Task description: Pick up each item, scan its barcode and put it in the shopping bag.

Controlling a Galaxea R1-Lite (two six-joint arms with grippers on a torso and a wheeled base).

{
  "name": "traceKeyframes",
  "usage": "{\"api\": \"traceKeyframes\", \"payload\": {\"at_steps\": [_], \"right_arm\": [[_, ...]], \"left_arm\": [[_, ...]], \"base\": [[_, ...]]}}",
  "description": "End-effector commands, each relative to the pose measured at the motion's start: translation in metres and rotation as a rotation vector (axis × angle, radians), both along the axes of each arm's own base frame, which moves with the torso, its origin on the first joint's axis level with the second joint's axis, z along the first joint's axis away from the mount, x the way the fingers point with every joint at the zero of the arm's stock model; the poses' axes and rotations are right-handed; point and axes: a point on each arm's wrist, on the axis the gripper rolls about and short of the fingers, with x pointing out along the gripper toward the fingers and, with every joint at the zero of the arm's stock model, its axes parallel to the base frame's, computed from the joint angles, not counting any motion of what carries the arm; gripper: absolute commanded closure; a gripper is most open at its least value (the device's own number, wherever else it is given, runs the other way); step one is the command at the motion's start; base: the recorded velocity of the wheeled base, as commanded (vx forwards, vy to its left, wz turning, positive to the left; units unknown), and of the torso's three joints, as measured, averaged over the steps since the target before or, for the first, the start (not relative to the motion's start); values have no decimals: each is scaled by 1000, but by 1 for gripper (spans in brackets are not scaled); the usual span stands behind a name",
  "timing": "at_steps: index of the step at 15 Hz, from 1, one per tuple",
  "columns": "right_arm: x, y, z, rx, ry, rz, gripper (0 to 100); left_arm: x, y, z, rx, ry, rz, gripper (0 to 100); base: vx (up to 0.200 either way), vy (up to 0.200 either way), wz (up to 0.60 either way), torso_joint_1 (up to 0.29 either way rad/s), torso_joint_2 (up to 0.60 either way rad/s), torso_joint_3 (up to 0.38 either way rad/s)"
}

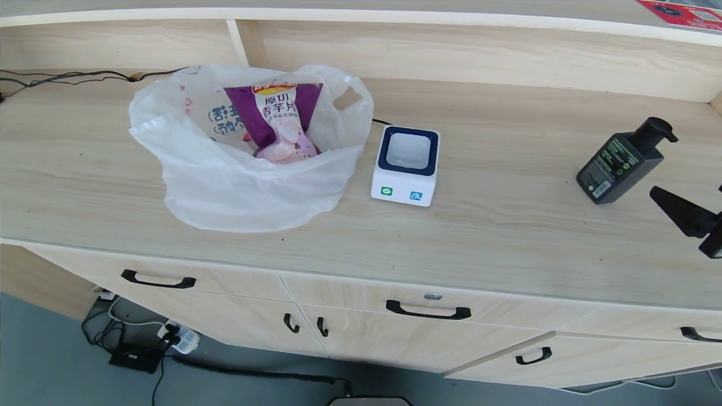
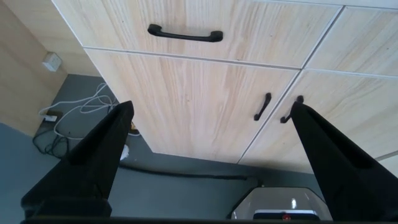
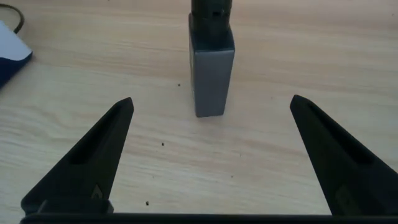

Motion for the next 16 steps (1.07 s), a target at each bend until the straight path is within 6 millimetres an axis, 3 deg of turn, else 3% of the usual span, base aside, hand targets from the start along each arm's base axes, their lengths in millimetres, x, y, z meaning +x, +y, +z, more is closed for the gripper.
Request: {"api": "traceKeyframes", "payload": {"at_steps": [1,6,16], "right_arm": [[35,-6,-22,3,62,80,0],[51,-9,-31,-5,34,112,0],[118,-28,-25,-3,-61,99,0]], "left_arm": [[0,0,0,0,1,-1,0],[0,0,0,0,0,1,0],[0,0,0,0,-2,1,0]], "base": [[0,0,0,0,0,0],[0,0,0,0,0,0],[0,0,0,0,0,0]]}}
